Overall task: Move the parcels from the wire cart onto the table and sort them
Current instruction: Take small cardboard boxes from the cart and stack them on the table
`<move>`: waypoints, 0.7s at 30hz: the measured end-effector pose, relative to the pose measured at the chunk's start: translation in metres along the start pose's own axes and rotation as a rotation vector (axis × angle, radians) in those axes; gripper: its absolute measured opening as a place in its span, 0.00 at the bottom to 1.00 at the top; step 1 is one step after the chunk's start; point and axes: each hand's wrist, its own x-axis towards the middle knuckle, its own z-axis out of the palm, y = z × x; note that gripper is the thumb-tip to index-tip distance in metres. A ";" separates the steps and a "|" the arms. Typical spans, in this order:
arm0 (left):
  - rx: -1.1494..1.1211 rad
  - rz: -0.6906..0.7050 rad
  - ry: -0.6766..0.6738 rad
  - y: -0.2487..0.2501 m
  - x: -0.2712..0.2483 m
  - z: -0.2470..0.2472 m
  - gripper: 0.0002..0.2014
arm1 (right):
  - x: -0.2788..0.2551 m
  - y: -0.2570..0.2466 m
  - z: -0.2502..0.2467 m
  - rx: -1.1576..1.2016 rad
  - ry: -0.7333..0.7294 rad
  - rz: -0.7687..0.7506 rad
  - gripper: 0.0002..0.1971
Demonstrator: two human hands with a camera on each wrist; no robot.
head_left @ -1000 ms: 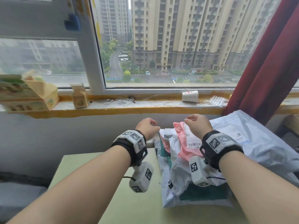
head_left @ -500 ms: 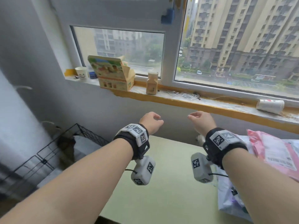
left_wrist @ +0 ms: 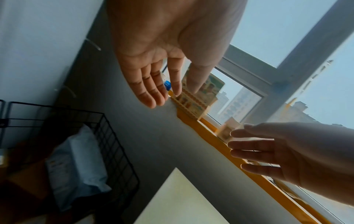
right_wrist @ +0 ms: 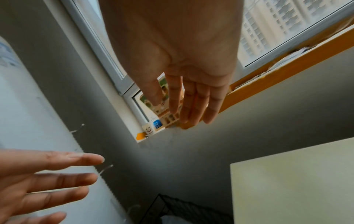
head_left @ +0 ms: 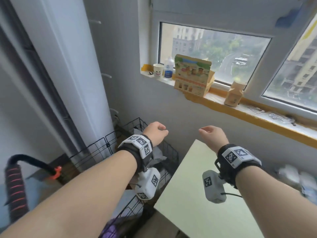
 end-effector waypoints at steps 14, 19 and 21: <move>-0.061 -0.208 0.139 -0.167 0.015 -0.145 0.13 | -0.010 -0.096 0.189 -0.042 -0.202 -0.031 0.13; -0.096 -0.300 0.133 -0.213 0.023 -0.162 0.12 | -0.013 -0.109 0.240 -0.051 -0.268 0.003 0.13; -0.109 -0.333 0.128 -0.228 0.028 -0.164 0.13 | -0.009 -0.109 0.255 -0.068 -0.289 0.010 0.14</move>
